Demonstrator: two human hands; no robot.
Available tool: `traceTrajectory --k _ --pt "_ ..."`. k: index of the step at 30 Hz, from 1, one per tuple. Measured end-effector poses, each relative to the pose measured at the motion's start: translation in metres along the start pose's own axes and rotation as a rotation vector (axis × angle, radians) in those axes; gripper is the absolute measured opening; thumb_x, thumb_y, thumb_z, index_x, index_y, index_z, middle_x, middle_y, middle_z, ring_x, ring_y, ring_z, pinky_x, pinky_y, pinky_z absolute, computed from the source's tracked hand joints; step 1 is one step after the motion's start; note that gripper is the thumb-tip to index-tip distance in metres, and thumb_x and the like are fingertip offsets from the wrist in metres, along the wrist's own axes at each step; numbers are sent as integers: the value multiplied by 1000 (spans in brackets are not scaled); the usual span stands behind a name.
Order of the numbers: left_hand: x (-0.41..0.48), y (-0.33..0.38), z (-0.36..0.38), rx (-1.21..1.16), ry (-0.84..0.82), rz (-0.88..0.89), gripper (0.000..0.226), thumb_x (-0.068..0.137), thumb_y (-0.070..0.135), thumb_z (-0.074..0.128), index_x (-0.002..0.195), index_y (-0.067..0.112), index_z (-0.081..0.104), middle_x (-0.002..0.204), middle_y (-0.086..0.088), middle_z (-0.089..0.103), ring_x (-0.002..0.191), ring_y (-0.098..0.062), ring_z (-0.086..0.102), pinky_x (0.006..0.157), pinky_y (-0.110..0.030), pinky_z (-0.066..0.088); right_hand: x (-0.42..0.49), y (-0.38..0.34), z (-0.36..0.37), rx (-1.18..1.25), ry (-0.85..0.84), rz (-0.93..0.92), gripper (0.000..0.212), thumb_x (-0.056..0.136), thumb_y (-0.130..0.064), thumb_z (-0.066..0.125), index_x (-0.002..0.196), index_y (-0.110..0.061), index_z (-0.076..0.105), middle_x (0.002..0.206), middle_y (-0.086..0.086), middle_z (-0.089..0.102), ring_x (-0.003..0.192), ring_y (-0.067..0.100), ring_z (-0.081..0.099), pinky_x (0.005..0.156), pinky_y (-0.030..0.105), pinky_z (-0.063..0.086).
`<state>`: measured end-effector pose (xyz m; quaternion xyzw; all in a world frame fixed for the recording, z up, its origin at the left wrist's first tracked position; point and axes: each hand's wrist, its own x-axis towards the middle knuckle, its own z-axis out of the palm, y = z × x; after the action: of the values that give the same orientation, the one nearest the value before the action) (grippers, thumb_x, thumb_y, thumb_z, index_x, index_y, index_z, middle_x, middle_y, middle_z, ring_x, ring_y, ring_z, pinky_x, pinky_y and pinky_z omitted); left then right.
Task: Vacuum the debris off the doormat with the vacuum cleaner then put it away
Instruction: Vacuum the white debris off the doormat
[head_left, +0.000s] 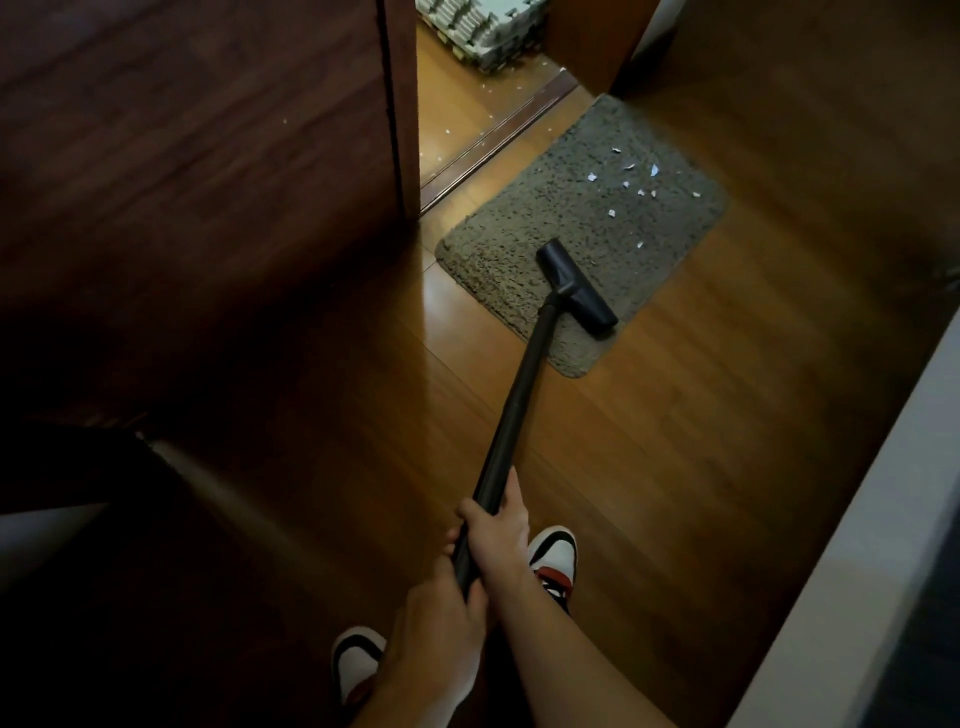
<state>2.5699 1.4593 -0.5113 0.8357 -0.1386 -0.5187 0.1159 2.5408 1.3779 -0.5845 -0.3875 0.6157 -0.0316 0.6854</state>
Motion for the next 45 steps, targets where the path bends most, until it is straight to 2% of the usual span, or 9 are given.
traceTrajectory --k 2,6,10,14,19,26,34,41,45 --pt "8 18 4 -13 -7 5 37 102 42 41 135 25 43 93 11 59 84 -10 62 68 -20 45 13 -14 -12 -3 4 -1 81 94 3 59 157 -36 25 74 10 57 51 19 60 48 31 52" --pt "29 59 15 23 -33 -28 32 101 47 40 125 26 46 96 6 62 86 -13 65 72 -27 52 39 -42 -40 -22 18 0 82 95 2 59 158 -37 23 76 9 58 52 19 60 50 33 54" --pt "48 102 25 25 -84 -31 33 101 48 39 125 26 46 95 6 62 84 -13 64 71 -27 51 66 -67 -71 -44 31 2 84 96 0 59 157 -42 21 80 12 60 55 21 60 54 35 56" --pt "63 142 31 33 -98 -14 35 101 47 40 128 24 45 95 6 62 78 -10 61 66 -24 46 92 -93 -96 -70 52 4 79 96 1 58 156 -37 24 80 12 58 53 22 60 53 37 56" --pt "82 183 32 47 -91 -11 41 101 47 40 134 24 43 98 5 64 86 -13 64 74 -28 52 118 -124 -118 -65 72 0 75 96 1 57 154 -35 27 75 11 57 52 21 59 52 36 54" --pt "100 214 32 68 -32 70 31 102 44 42 121 22 50 93 5 63 80 -10 63 70 -26 52 143 -153 -131 -45 101 7 66 95 3 56 148 -30 34 72 11 55 49 19 58 48 33 53" --pt "91 186 28 44 3 49 29 102 44 41 121 24 49 89 7 63 76 -6 64 67 -22 53 125 -140 -109 -85 67 37 76 97 -2 58 155 -37 23 88 13 59 49 16 59 46 29 52" --pt "65 124 24 -37 -19 4 32 101 45 43 125 26 52 87 7 66 76 -9 67 72 -27 58 84 -98 -77 -152 27 47 85 98 -5 59 158 -43 12 105 14 63 53 16 63 50 30 55" --pt "48 84 14 -67 -33 -19 42 100 45 44 139 33 43 93 11 65 82 -10 68 80 -30 59 56 -73 -53 -160 30 43 87 96 -5 61 159 -40 13 104 14 65 52 14 63 50 29 54"
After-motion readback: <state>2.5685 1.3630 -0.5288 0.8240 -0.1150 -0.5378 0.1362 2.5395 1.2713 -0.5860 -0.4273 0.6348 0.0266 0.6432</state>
